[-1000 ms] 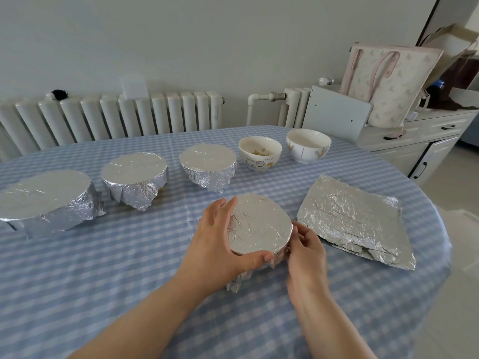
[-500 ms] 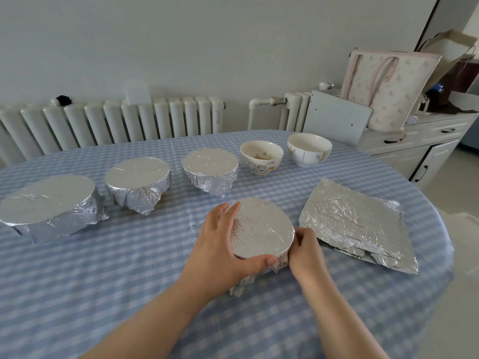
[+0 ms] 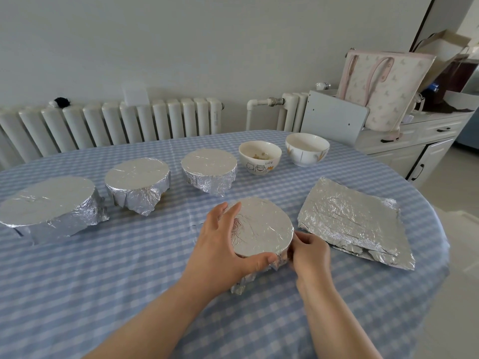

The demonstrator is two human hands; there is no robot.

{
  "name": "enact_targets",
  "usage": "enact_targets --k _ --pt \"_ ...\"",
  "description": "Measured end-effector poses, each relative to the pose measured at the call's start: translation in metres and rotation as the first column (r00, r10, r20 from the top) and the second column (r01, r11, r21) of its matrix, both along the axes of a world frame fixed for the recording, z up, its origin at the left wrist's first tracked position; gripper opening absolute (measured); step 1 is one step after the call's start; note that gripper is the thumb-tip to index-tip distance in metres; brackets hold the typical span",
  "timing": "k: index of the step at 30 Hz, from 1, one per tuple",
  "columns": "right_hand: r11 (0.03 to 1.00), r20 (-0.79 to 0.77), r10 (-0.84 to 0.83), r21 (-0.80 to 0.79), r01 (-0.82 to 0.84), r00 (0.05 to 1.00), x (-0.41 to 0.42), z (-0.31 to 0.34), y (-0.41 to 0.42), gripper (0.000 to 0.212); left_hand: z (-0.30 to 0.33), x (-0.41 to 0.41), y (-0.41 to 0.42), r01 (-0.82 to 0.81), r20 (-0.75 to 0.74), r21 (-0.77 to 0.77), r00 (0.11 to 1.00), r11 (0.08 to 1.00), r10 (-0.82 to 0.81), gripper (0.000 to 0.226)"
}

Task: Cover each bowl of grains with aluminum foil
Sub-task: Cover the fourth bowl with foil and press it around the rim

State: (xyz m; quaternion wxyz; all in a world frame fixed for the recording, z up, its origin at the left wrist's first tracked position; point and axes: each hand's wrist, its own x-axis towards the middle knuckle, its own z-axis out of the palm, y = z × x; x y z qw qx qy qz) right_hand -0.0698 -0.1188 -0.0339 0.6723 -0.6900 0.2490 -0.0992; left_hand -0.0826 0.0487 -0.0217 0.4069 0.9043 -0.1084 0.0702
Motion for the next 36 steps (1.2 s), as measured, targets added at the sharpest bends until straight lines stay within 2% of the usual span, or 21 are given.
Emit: enact_targets --k 2,4,9,12,18,23,26,28,31,34,36 --pt "0.995 0.017 -0.037 0.094 0.036 0.999 -0.002 0.001 0.002 0.022 0.0 0.0 0.0 0.0 -0.001 0.003 1.0 1.0 0.0 0.12" --pt "0.992 0.02 -0.051 0.116 0.048 0.999 -0.003 0.003 0.001 0.021 0.0 0.0 0.0 0.0 0.004 0.01 1.0 1.0 0.0 0.12" --pt "1.0 0.052 0.016 -0.002 -0.016 0.998 -0.015 0.008 -0.002 0.041 0.0 0.0 0.0 -0.006 0.016 0.028 1.0 1.0 0.006 0.121" --pt "0.997 0.039 0.068 -0.043 -0.066 0.997 -0.023 0.006 0.003 0.045 0.0 0.0 0.0 -0.008 0.014 0.025 1.0 1.0 0.008 0.121" --pt "0.952 0.134 0.174 0.232 -0.201 0.976 -0.032 0.0 0.002 0.034 0.0 -0.001 -0.001 -0.021 0.005 0.012 1.0 1.0 0.021 0.122" --pt "0.889 0.211 0.266 0.324 -0.324 0.941 -0.038 0.002 0.005 0.04 0.001 -0.001 -0.002 -0.028 -0.015 0.016 0.999 0.999 0.028 0.123" --pt "0.841 0.233 0.266 0.419 -0.344 0.935 -0.041 0.01 0.006 0.028 0.0 0.0 -0.002 -0.034 -0.002 0.016 0.999 0.999 0.034 0.122" --pt "0.834 0.263 0.259 0.424 -0.353 0.929 -0.043 0.009 0.007 0.026 -0.001 0.0 -0.003 -0.036 0.008 0.022 0.999 0.999 0.035 0.124" --pt "0.866 0.227 0.245 0.385 -0.318 0.943 -0.045 0.004 0.013 0.058 -0.002 0.0 -0.003 -0.035 0.02 0.033 0.999 0.999 0.035 0.126" --pt "0.902 0.183 0.26 0.304 -0.306 0.948 -0.043 0.005 0.015 0.044 -0.001 -0.001 -0.004 -0.038 0.021 0.036 0.999 0.999 0.037 0.124" --pt "0.91 0.164 0.274 0.274 -0.31 0.948 -0.04 0.007 0.01 0.047 -0.002 -0.001 -0.005 -0.045 0.029 0.04 0.999 0.998 0.044 0.124"
